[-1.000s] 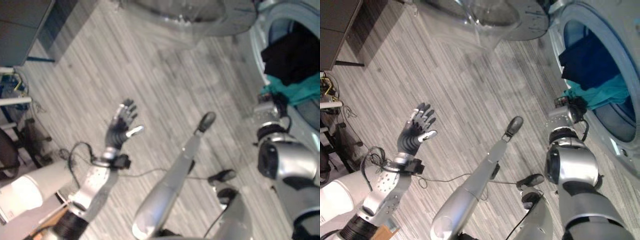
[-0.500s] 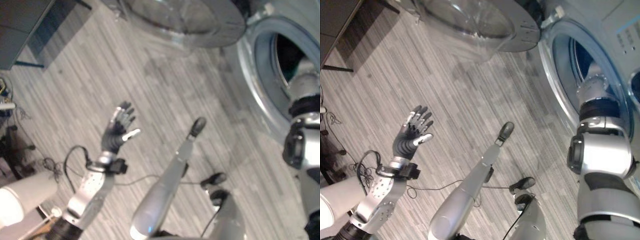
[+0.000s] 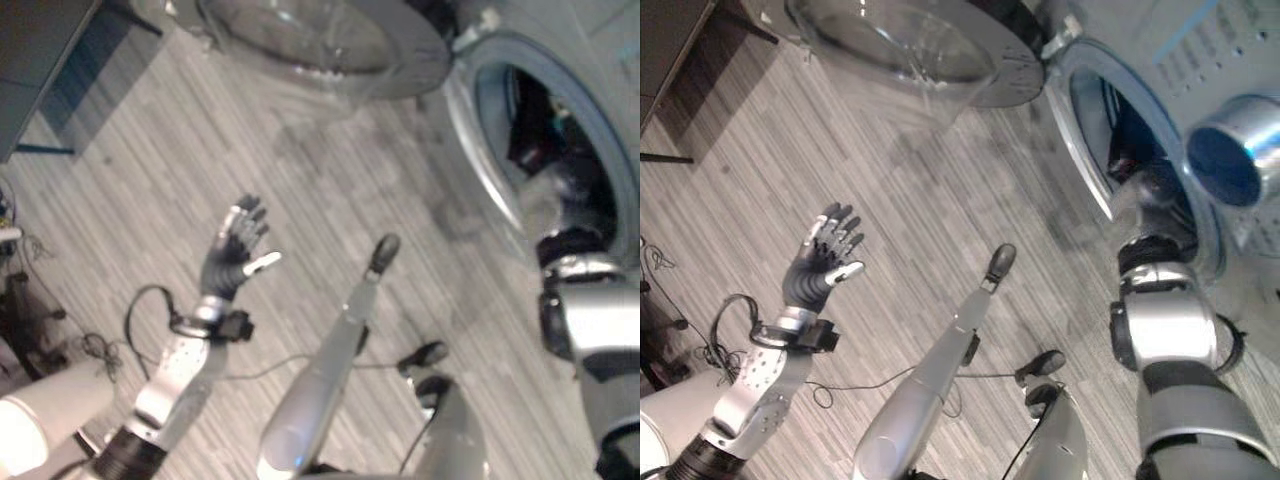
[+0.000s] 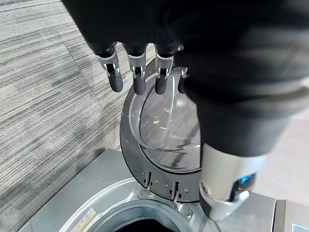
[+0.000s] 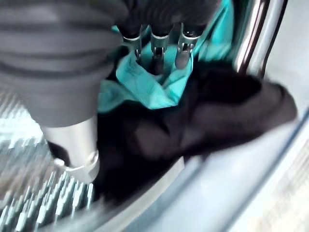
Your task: Grab the laundry basket,head to the washer,open it,put in the laundry and shut it.
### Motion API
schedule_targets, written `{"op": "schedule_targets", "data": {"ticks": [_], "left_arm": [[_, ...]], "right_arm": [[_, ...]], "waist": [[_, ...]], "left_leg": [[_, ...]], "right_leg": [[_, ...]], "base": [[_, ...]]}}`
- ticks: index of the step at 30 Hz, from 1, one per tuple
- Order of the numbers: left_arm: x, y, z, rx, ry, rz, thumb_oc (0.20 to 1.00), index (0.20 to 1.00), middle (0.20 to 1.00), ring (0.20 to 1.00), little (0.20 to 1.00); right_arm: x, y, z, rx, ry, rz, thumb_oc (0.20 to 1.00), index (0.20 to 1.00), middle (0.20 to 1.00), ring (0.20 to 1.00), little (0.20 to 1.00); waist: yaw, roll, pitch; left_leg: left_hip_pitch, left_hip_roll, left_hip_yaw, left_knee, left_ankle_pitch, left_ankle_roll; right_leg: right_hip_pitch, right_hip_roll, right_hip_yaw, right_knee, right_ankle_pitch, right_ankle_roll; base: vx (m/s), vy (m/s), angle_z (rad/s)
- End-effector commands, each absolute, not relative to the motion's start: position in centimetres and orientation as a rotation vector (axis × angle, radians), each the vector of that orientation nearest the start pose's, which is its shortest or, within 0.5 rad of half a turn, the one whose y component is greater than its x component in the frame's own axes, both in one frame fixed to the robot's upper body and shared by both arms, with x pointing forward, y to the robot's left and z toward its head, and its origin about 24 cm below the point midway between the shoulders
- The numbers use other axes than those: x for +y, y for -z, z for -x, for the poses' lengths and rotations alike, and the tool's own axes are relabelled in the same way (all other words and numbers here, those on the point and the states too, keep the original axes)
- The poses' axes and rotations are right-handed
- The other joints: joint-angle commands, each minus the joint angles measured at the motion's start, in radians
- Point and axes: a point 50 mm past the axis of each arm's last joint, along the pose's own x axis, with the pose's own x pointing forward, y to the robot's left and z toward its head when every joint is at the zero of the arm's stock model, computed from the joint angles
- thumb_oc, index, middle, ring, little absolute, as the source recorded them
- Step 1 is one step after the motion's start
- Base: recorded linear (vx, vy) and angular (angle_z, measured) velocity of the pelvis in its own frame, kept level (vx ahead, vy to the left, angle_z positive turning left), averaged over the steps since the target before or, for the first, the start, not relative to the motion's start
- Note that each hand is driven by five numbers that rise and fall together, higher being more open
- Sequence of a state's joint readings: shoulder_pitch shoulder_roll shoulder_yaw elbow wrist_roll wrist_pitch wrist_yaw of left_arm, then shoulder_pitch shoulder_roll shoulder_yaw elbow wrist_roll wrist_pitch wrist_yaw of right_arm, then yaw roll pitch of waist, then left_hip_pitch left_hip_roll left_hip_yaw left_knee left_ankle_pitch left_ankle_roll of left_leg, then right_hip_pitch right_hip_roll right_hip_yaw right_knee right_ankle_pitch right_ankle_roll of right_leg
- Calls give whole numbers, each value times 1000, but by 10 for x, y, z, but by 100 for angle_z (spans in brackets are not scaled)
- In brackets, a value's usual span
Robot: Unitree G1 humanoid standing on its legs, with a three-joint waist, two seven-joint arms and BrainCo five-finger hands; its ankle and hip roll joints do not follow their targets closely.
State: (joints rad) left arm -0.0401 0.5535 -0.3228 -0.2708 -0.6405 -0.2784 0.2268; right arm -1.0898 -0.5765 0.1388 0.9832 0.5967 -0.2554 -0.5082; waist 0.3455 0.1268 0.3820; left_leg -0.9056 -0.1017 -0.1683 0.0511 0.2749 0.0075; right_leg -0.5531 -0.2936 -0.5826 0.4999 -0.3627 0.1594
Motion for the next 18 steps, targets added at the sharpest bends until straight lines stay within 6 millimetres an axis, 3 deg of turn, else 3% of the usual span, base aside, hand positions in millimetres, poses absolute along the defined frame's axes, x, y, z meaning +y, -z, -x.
{"op": "schedule_targets", "data": {"ticks": [1, 7, 9, 10, 11, 12, 18], "left_arm": [[165, -123, -241, -403, 136, 229, 1000, 1000, 1000, 1000, 1000], [168, -116, -240, -388, 108, 184, 1000, 1000, 1000, 1000, 1000], [171, -111, -238, -365, 104, 162, 1000, 1000, 1000, 1000, 1000], [174, -106, -237, -344, 103, 135, 1000, 1000, 1000, 1000, 1000], [174, -106, -236, -341, 102, 134, 1000, 1000, 1000, 1000, 1000], [180, -100, -236, -316, 86, 91, 1000, 1000, 1000, 1000, 1000], [202, -78, -234, -219, -1, -27, 1000, 1000, 1000, 1000, 1000]], "right_arm": [[-258, -240, -386, -501, 614, 47, 1000, 1000, 1000, 1000, 1000], [-218, -208, -369, -571, 526, 270, 1000, 1000, 1000, 1000, 1000], [-203, -191, -360, -584, 465, 353, 1000, 1000, 1000, 1000, 1000], [-194, -168, -354, -533, 422, 373, 1000, 1000, 1000, 1000, 1000], [-193, -167, -354, -530, 422, 372, 1000, 1000, 1000, 1000, 1000], [-182, -134, -347, -430, 358, 366, 1000, 1000, 1000, 1000, 1000], [-168, -22, -306, -11, 196, 327, 1000, 1000, 1000, 1000, 1000]], "waist": [[6, -25, -4], [-35, -56, -4], [-49, -71, -10], [-60, -86, -20], [-61, -87, -22], [-77, -105, -35], [-129, -155, -86]], "left_leg": [[96, 27, 82, -15, -160, -65], [117, 43, 94, 24, -172, -62], [129, 52, 99, 32, -173, -62], [145, 58, 100, 35, -173, -62], [147, 58, 100, 34, -173, -63], [179, 69, 102, 30, -171, -64], [307, 107, 112, 14, -179, -67]], "right_leg": [[63, 39, 20, -149, 88, -29], [108, 49, 40, -173, 106, -30], [132, 56, 46, -188, 114, -30], [156, 64, 50, -207, 120, -31], [160, 65, 49, -210, 121, -31], [196, 78, 56, -237, 131, -30], [330, 101, 85, -320, 160, -27]], "base": [[-20, 10, -6], [-46, -6, -11], [-54, -29, -17], [-38, -35, -12], [-32, -49, -13], [-11, -29, -10], [3, -2, -9]]}}
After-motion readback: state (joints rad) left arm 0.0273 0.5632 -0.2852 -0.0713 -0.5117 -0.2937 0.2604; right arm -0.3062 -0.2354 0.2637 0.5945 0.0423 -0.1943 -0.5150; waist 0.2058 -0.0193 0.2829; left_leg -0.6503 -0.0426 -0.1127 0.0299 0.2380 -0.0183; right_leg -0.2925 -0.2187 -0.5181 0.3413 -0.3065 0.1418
